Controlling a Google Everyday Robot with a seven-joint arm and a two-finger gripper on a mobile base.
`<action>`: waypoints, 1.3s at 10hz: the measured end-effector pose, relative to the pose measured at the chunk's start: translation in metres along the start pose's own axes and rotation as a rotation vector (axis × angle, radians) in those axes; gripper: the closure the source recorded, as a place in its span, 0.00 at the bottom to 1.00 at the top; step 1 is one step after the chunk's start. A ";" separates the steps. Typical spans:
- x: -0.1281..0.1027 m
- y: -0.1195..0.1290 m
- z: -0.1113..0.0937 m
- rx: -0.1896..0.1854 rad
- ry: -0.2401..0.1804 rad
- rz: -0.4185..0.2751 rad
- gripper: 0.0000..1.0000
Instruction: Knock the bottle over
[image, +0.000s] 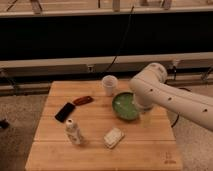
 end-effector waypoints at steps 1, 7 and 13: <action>-0.005 0.000 -0.001 -0.001 0.003 -0.016 0.20; -0.058 0.005 0.001 0.008 0.010 -0.125 0.20; -0.096 0.018 0.008 0.007 0.009 -0.233 0.20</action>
